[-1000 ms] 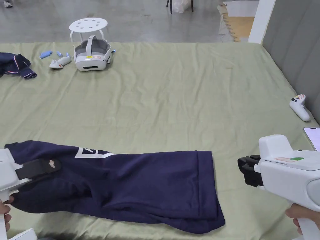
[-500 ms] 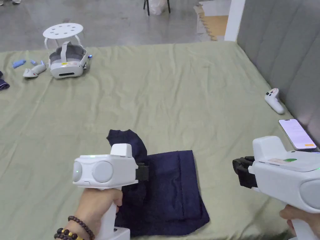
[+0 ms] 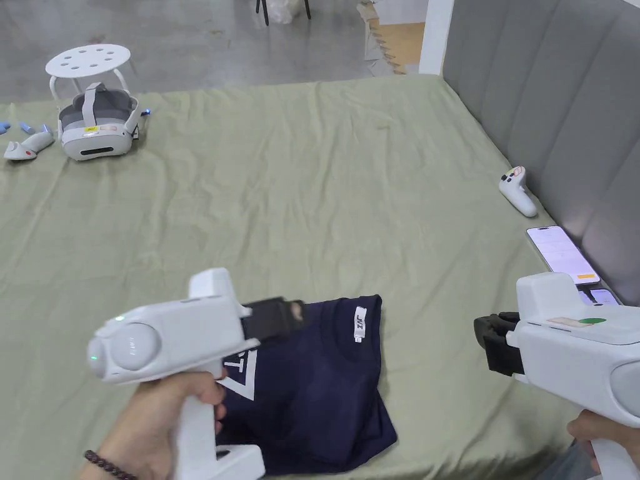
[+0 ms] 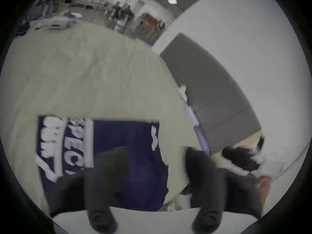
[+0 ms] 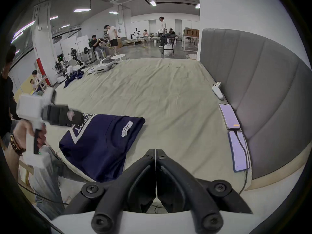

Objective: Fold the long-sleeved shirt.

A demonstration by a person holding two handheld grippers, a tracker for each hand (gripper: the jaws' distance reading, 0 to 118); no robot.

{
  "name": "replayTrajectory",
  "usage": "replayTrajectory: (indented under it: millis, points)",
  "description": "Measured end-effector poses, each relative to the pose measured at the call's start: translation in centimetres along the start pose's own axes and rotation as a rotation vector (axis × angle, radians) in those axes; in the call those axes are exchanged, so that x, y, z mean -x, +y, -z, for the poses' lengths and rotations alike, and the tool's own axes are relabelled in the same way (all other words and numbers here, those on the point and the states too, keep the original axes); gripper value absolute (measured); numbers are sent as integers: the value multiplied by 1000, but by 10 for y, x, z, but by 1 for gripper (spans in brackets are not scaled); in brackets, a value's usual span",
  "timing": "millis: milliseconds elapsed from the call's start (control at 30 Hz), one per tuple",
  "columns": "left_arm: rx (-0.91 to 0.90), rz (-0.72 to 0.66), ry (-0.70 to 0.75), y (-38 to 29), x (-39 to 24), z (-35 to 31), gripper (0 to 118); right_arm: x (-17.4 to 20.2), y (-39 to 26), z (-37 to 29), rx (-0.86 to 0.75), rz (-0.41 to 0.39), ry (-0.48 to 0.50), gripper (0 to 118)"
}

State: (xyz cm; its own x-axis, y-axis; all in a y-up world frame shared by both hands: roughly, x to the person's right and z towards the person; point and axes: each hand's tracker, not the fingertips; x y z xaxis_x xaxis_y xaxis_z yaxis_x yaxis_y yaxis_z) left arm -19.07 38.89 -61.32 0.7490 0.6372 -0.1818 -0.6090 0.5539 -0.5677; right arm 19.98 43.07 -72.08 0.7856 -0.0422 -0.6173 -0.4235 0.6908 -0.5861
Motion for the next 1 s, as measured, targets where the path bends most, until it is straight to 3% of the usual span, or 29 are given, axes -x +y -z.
replayTrajectory:
  millis: [67,167,333,433,500,533,567,633,667,700,767,833,900,1000]
  points:
    - [-45,62,140,7,1,-6,4,3,1,1,-2,6,3,0]
    - [65,256,267,-3,1,13,4,6,2,6,-4,15,11,0]
    - [221,316,171,-44,-22,79,4,13,-2,6,11,30,18,0]
    - [385,278,212,-77,-27,130,4,14,-6,3,23,34,13,0]
    - [358,285,267,-94,-31,149,4,13,-9,0,26,44,4,0]
    - [261,303,224,-90,-36,145,4,13,-10,-1,30,45,1,0]
    - [261,229,131,-81,-38,145,4,14,-11,-3,36,43,-3,0]
    - [373,37,22,-78,-36,154,4,16,-12,-1,50,40,-8,0]
    - [416,-6,-57,-81,-36,157,4,18,-11,2,61,34,-5,0]
    - [416,25,-45,-84,-38,156,4,21,-9,6,66,31,-2,0]
    - [351,126,-6,-78,-40,137,4,27,-3,13,66,42,27,0]
    - [299,122,-35,-68,-31,106,4,36,8,29,60,105,105,0]
    - [221,10,-81,-57,-15,70,4,48,20,54,45,136,158,0]
    - [97,-52,-25,-41,20,18,4,67,30,110,131,171,263,0]
